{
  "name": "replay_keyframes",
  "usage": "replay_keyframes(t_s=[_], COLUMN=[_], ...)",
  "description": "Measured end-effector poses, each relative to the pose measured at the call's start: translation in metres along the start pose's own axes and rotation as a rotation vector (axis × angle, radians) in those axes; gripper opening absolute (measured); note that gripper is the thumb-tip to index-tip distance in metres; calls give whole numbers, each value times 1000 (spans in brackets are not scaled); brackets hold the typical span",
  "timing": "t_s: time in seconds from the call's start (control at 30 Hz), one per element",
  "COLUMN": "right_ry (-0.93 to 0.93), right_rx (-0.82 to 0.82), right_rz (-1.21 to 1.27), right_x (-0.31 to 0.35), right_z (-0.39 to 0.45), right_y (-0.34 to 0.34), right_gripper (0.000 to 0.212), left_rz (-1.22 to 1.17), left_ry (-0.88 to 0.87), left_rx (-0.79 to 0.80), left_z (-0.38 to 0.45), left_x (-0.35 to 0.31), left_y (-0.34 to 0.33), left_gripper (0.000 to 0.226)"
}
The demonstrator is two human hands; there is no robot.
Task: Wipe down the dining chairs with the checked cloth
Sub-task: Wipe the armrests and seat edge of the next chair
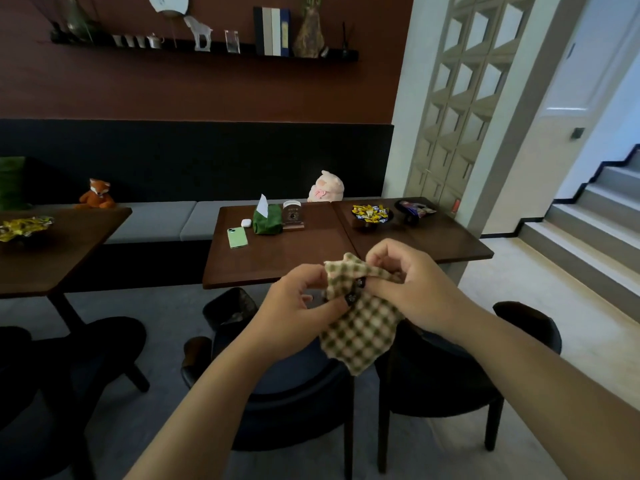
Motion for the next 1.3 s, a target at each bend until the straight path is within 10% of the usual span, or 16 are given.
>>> replay_keyframes(t_s=[0.13, 0.53, 0.67, 0.83, 1.07, 1.23, 1.3], right_ry=[-37, 34, 38, -185, -11, -263, -423], right_rx=[27, 164, 186, 224, 239, -88, 73], right_rz=[75, -47, 23, 304, -602, 739, 441], right_x=[-2, -2, -8, -28, -27, -29, -71], right_z=[0, 11, 13, 13, 29, 23, 19], right_y=[9, 16, 19, 11, 47, 84, 53], right_gripper=[14, 10, 13, 50, 16, 50, 42], left_rz=[4, -307, -290, -265, -95, -197, -223], left_ry=[-41, 33, 45, -2, -16, 66, 107], left_rx=[-52, -86, -133, -197, -408, -409, -377], left_z=[3, 10, 17, 20, 26, 25, 25], left_x=[4, -11, -15, -18, -8, 4, 12], left_y=[0, -7, -10, -14, -19, -23, -31], left_gripper=[8, 50, 28, 21, 16, 10, 10])
Point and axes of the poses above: each hand's wrist, its own z-axis towards the middle knuckle, its own y-axis out of the back of the hand, x = y × z, the point moved 3 cm from there along z, towards the middle knuckle
